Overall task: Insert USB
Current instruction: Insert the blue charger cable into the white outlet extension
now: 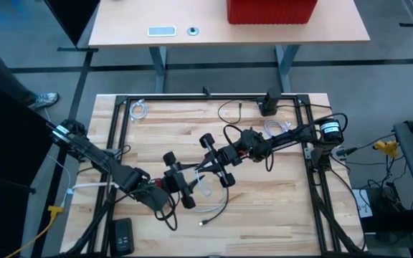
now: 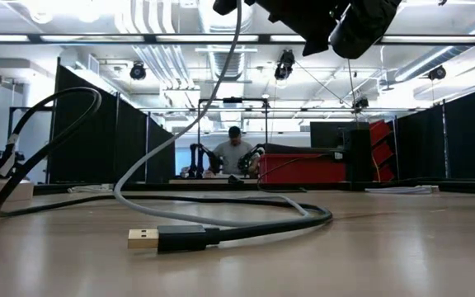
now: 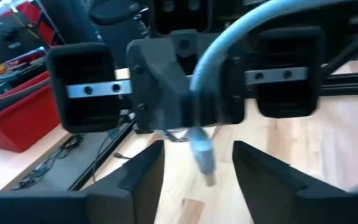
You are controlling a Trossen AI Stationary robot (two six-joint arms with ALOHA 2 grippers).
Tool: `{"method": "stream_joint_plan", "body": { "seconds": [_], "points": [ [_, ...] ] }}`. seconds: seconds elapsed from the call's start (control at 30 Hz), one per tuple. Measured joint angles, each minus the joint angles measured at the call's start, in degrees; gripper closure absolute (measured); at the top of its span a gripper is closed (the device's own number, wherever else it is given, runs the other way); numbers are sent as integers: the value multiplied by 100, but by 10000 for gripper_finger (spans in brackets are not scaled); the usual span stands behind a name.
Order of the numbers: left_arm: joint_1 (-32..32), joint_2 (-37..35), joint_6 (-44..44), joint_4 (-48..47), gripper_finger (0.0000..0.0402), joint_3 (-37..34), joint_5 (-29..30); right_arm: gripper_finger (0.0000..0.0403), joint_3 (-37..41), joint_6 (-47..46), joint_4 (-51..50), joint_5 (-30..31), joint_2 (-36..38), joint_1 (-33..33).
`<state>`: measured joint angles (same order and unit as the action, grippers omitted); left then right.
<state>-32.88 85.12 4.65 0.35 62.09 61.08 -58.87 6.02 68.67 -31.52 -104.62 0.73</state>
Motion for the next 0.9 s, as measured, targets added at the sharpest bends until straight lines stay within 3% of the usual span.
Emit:
{"method": "stream_joint_plan", "body": {
  "seconds": [0.07,0.2,0.23,0.53,0.67,0.9],
  "points": [
    [2,0,5,-10,265,-7,109,403,0,0,-84,8,0,0],
    [-25,0,33,-76,371,-9,140,403,0,5,-194,28,0,-2],
    [-37,0,55,-99,377,-12,140,403,0,0,-203,25,1,-5],
    [-107,0,465,-529,384,-24,164,403,2,-425,-575,-53,77,-134],
    [-110,0,874,-944,384,-31,102,395,-7,-69,-1498,2,289,-136],
    [-109,-9,1307,-1294,384,-31,35,341,-616,507,-3857,15,580,-143]
  ]
}}
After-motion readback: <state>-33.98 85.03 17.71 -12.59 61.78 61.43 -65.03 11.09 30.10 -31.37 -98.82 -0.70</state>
